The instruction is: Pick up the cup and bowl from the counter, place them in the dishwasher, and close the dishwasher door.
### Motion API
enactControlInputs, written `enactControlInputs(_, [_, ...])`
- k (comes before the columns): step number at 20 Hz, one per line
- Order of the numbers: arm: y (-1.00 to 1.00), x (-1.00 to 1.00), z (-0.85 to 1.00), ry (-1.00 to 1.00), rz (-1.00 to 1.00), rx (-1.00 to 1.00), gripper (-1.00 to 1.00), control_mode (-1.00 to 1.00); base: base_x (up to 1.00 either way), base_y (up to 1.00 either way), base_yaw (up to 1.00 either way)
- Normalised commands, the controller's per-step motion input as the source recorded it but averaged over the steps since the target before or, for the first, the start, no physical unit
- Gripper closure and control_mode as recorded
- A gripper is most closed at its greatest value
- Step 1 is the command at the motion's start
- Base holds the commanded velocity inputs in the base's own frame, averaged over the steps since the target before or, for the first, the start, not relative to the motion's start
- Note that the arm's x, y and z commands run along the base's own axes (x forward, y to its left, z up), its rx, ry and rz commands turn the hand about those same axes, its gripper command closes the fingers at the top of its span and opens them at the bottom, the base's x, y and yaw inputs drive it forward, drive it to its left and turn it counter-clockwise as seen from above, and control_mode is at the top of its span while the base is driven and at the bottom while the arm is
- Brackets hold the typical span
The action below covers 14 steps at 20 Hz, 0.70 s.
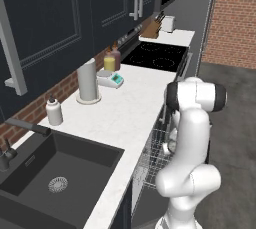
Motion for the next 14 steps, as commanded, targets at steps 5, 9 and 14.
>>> enactControlInputs(5, [0.02, 0.16, -0.50, 0.00, 0.00, 0.02, 1.00, -1.00, 0.00, 0.00, 0.00])
enactControlInputs(9, [0.25, 0.24, -0.35, 0.00, -0.02, 0.00, 1.00, -1.00, 0.00, 0.00, 0.00])
enactControlInputs(14, [0.23, 0.34, -0.26, 0.00, 0.00, 0.00, 1.00, -1.00, 0.00, 0.00, 0.00])
